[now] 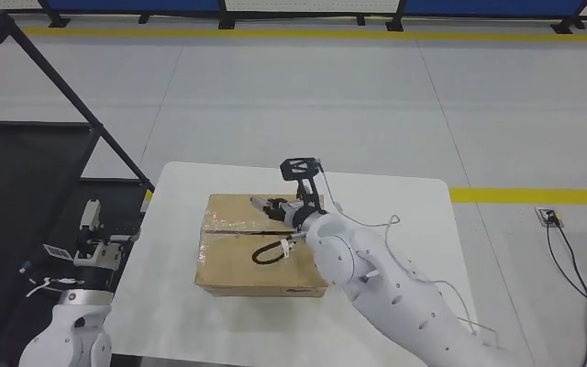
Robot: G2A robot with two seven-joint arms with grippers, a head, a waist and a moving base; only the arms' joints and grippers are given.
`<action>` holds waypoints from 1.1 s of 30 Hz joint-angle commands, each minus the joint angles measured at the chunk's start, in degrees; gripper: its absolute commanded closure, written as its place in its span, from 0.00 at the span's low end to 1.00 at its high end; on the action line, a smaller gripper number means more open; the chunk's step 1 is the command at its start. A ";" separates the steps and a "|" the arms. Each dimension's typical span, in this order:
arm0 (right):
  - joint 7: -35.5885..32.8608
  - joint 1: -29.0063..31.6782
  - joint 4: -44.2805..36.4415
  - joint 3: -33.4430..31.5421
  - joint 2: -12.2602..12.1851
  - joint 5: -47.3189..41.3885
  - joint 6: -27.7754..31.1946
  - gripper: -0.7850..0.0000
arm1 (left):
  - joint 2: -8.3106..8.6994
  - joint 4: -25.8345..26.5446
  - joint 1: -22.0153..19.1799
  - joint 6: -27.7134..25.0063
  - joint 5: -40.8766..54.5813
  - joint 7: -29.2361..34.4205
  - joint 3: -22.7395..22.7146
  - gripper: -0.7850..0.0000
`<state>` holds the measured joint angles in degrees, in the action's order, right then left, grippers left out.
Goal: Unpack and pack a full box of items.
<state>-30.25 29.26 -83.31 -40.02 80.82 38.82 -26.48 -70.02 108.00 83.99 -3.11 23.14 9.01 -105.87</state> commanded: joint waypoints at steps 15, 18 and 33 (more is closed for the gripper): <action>-11.50 -10.76 12.96 10.45 7.50 8.43 -12.49 0.68 | 0.37 -1.60 0.65 -0.87 2.73 5.72 -3.44 0.00; -13.19 -11.48 14.30 10.74 8.36 9.16 -13.04 0.68 | 0.45 -2.00 0.41 -0.74 2.73 6.39 -3.58 0.00; -12.56 -8.76 11.29 7.20 9.78 13.47 -14.13 1.00 | 0.64 -3.10 -0.71 -0.57 2.87 7.85 -3.35 0.00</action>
<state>-43.26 19.95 -71.41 -32.29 90.73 51.88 -40.60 -69.38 104.90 83.35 -3.69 26.06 16.77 -109.30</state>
